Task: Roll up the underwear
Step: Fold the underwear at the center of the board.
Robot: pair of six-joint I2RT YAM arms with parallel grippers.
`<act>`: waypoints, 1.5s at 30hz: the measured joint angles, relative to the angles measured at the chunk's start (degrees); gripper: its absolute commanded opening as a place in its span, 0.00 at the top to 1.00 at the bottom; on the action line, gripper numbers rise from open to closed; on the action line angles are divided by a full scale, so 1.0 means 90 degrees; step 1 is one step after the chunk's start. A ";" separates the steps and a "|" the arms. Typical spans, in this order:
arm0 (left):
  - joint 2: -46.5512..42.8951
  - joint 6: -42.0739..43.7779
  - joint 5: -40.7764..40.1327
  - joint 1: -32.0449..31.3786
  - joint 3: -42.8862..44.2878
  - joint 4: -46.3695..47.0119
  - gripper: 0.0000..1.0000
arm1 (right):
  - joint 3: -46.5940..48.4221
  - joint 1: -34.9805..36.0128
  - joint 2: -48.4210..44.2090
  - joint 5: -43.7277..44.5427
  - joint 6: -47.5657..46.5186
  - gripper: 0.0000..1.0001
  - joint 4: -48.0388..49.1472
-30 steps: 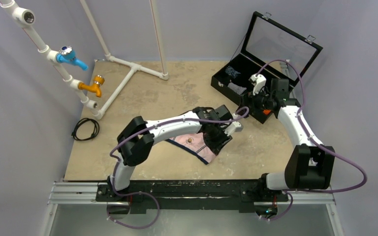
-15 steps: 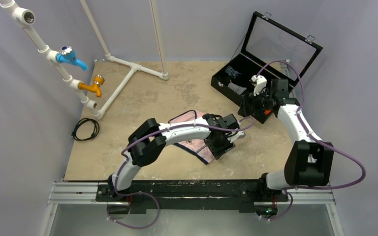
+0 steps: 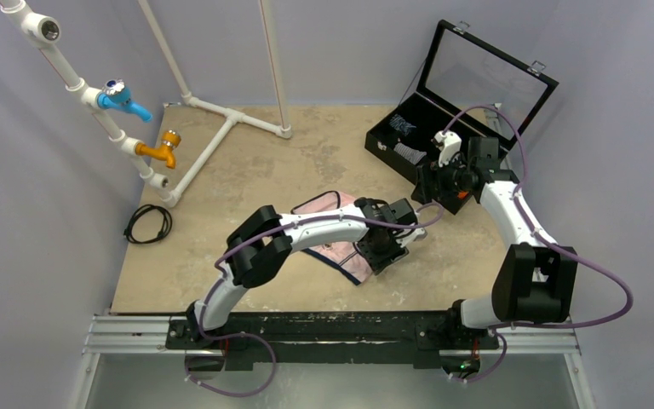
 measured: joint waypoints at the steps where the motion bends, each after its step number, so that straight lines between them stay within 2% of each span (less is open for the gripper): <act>1: 0.0051 0.0000 -0.0007 -0.0007 0.0034 -0.0002 0.55 | 0.0000 0.0000 0.0000 0.0000 0.0000 0.12 -0.0002; 9: 0.0316 0.0017 -0.0039 -0.0019 0.0153 -0.0068 0.63 | 0.0000 -0.0005 0.0000 -0.0002 0.0000 0.12 -0.0024; 11: 0.0355 0.0017 -0.0080 -0.0019 0.0204 -0.0102 0.68 | 0.0000 -0.0005 0.0000 -0.0002 0.0000 0.12 -0.0024; 19: 0.0364 0.0066 -0.0121 -0.0019 0.0209 -0.0100 0.99 | 0.0000 -0.0005 0.0000 -0.0027 0.0000 0.12 -0.0029; 24: 0.0362 0.0136 -0.0010 -0.0012 0.0206 -0.0097 1.00 | 0.0000 -0.0005 0.0000 -0.0049 0.0000 0.12 -0.0046; 32: 0.0073 0.0284 0.0959 0.0194 0.0036 -0.0085 1.00 | 0.0000 -0.0007 0.0000 -0.0049 0.0000 0.12 -0.0049; 40: -0.0685 0.0284 0.2208 0.0814 -0.0170 0.0073 1.00 | 0.0002 -0.0007 0.0010 -0.0049 -0.0002 0.12 -0.0063; 45: -0.1166 0.0340 0.2803 0.1287 -0.0619 0.0194 1.00 | 0.0002 -0.0012 0.0068 -0.0049 -0.0002 0.12 -0.0070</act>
